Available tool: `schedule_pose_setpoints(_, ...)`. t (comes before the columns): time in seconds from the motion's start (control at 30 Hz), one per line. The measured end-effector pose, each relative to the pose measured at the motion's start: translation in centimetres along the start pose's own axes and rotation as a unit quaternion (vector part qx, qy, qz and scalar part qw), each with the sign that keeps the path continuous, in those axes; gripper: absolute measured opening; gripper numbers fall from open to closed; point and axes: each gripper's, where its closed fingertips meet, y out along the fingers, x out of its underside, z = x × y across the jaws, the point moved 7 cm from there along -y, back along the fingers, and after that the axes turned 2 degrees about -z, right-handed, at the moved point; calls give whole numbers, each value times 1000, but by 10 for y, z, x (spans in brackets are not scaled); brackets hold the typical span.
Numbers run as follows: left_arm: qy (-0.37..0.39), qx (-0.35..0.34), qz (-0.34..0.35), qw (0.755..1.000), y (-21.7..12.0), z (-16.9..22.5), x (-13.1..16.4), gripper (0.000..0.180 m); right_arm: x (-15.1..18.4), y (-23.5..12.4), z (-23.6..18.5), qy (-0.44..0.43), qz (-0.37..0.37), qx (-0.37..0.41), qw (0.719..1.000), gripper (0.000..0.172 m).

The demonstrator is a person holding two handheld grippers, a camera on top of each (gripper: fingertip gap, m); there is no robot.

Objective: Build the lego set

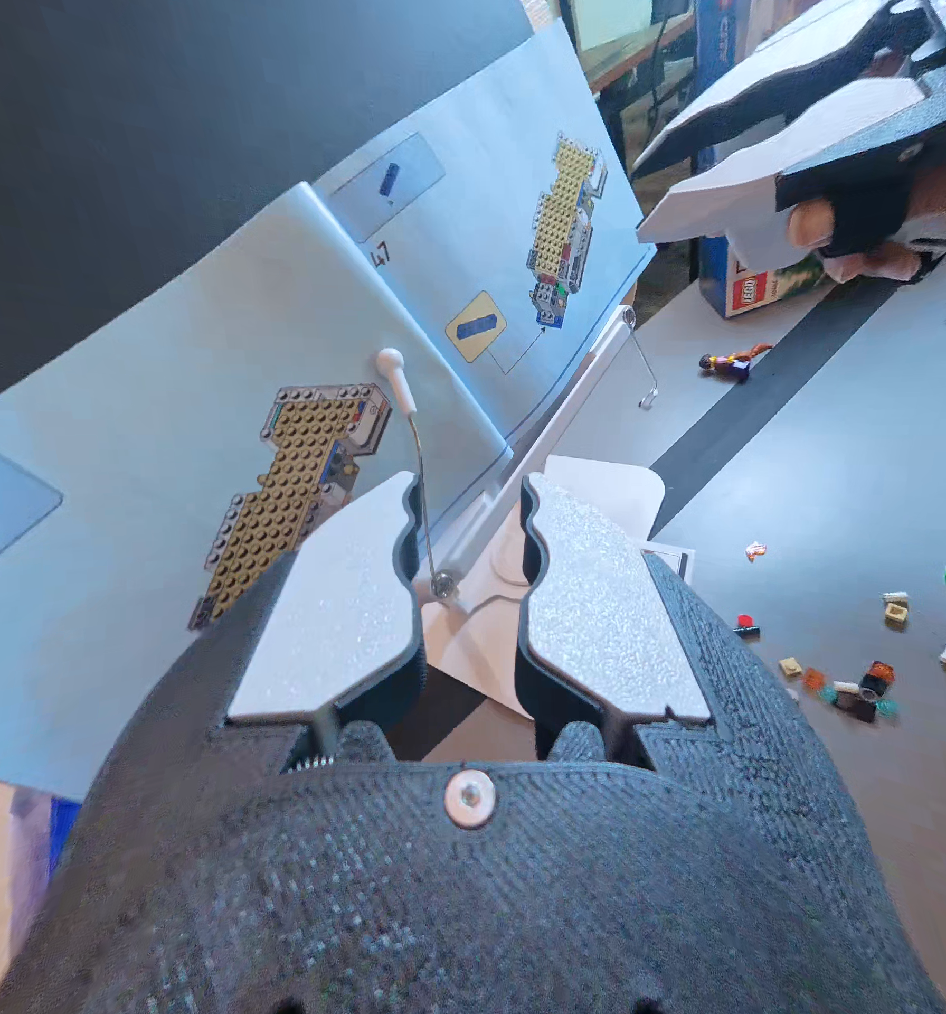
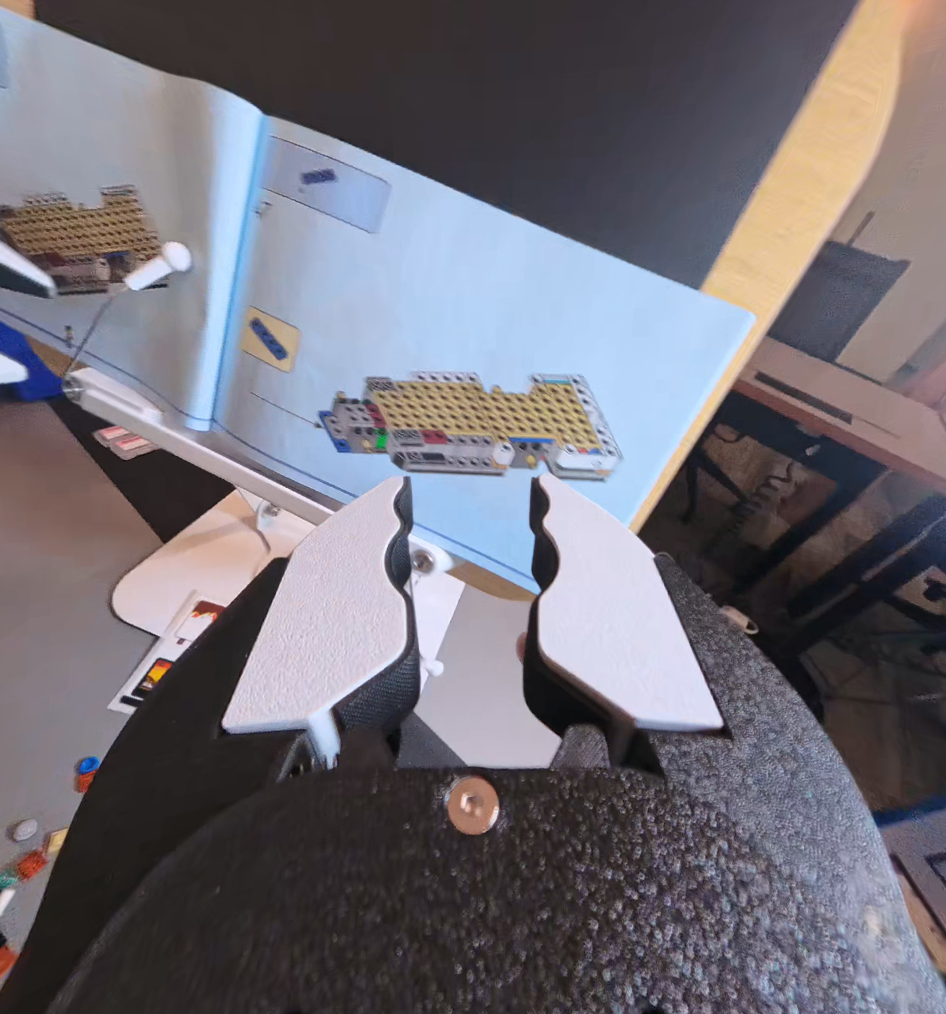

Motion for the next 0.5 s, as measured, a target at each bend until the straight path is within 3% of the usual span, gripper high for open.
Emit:
schedule_pose_setpoints(0.1, -1, -10, -3, 1000, 2, -1, 5, 28, 9, -1, 11, 20, -1, 11, 1000, 41)
schedule_pose_setpoints(0.23, 58, -48, -39, 996, 24, -2, 3, 25, 8, 9, 15, 9, -12, 33, 999, 46)
schedule_pose_setpoints(0.3, 106, -68, -56, 990, 32, 1, -1, 1, 4, 13, 20, 12, -23, 55, 998, 52)
schedule_pose_setpoints(0.4, 226, -77, -91, 967, 42, 16, 6, 1, 6, 18, 26, 40, -38, 42, 998, 62)
schedule_pose_setpoints(0.5, 227, -74, -88, 967, 40, 19, 5, 3, 12, 22, 29, 50, -34, 19, 998, 68)
